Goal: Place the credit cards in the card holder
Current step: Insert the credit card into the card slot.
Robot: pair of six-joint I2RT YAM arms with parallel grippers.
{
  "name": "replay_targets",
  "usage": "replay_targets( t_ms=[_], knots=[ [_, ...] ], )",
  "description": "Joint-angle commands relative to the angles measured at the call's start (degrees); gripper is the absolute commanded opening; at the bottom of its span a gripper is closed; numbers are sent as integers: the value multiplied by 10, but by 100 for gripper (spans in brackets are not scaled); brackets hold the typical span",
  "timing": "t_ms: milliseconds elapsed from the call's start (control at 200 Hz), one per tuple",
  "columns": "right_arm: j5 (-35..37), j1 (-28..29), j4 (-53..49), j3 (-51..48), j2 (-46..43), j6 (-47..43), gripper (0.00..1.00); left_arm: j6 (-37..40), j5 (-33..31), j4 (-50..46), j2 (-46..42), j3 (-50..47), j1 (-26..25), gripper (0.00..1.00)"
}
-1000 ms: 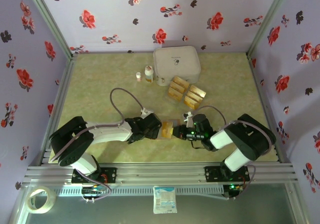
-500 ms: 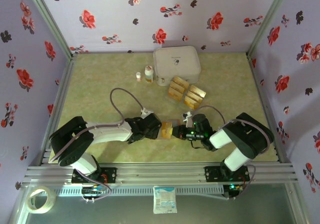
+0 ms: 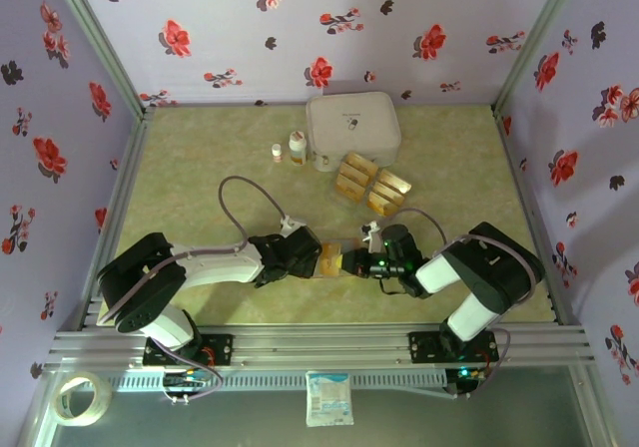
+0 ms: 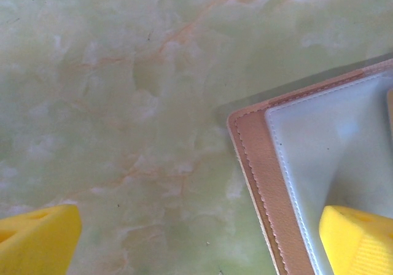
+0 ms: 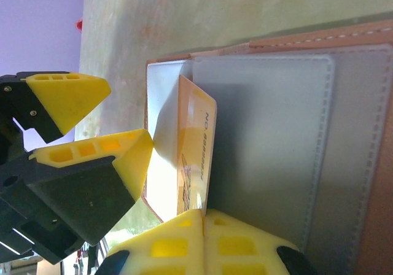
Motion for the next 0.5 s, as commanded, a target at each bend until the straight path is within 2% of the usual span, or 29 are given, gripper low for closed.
replay_targets(
  t_ms=[0, 225, 310, 405, 495],
  knots=[
    [-6, 3, -63, -2, 26, -20, 0, -7, -17, -22, -6, -11, -4, 100],
    [-9, -1, -64, -3, 27, -20, 0, -7, -18, -21, -7, -12, -4, 100],
    [-12, -5, -68, -3, 23, -20, 16, -8, -17, -20, -7, -12, -4, 100],
    [-10, -9, -85, -2, 9, -22, 27, -8, -18, -21, -9, -11, -4, 100],
    [-4, -11, -125, 5, -18, -34, 32, -13, -17, -22, -18, -11, -1, 100]
  ],
)
